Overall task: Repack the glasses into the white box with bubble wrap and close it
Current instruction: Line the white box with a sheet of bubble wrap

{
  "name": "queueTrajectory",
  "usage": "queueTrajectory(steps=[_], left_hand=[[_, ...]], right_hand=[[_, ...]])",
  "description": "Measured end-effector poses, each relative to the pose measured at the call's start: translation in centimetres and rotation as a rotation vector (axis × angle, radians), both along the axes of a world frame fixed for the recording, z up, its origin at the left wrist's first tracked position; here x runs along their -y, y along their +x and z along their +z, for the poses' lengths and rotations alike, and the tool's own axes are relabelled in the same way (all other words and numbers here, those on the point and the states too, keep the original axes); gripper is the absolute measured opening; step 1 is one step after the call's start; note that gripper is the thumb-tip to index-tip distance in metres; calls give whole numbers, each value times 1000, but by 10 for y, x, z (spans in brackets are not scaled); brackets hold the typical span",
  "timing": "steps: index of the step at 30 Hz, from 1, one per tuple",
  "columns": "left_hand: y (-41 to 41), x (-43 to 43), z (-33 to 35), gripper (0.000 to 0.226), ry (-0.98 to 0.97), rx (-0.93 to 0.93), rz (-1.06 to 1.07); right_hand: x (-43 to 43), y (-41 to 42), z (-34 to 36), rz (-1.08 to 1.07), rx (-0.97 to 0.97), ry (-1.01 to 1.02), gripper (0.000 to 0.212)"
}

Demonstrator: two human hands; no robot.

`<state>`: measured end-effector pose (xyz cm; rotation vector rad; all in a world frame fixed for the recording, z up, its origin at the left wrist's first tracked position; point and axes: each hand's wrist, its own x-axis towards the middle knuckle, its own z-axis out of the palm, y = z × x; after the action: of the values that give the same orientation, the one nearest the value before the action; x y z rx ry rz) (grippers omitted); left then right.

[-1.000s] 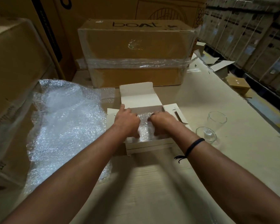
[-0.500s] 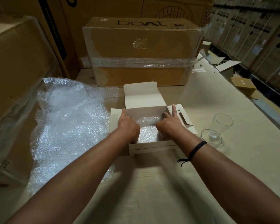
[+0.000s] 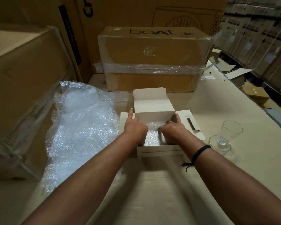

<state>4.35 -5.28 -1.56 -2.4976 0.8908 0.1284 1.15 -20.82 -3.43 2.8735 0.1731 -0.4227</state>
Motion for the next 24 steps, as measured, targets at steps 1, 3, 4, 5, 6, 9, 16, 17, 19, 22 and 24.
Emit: queueTrajectory(steps=[1, 3, 4, 5, 6, 9, 16, 17, 19, 22, 24], left_hand=[[0, -5, 4, 50, -68, -4, -11], [-1, -21, 11, 56, -270, -9, -32], [-2, -33, 12, 52, -414, 5, -26], [-5, -46, 10, 47, -586, 35, -7], [-9, -64, 4, 43, -776, 73, 33], [-26, -120, -21, 36, -1151, 181, 235], [-47, -189, -65, 73, -767, 30, 539], [-46, -191, -66, 81, -696, -7, 543], [-43, -190, -68, 85, -617, -57, 542], [-38, -190, -69, 62, -661, -31, 559], [-36, -191, -69, 47, -726, -6, 563]], right_hand=[[0, 0, 1, -1, 2, 4, 41], [3, -3, 5, -15, 11, 44, 49], [4, -5, 9, -30, 30, 83, 56], [6, -9, 14, -53, 61, 135, 62], [6, -14, 19, -81, 111, 205, 64], [-3, -42, 23, -138, 430, 525, 45], [-79, -128, -40, 9, 819, 633, 11], [-85, -133, -46, -27, 815, 592, 14], [-95, -138, -53, -59, 807, 556, 22], [-108, -146, -62, -92, 685, 470, 33], [-110, -147, -69, -232, 582, 396, 39]])
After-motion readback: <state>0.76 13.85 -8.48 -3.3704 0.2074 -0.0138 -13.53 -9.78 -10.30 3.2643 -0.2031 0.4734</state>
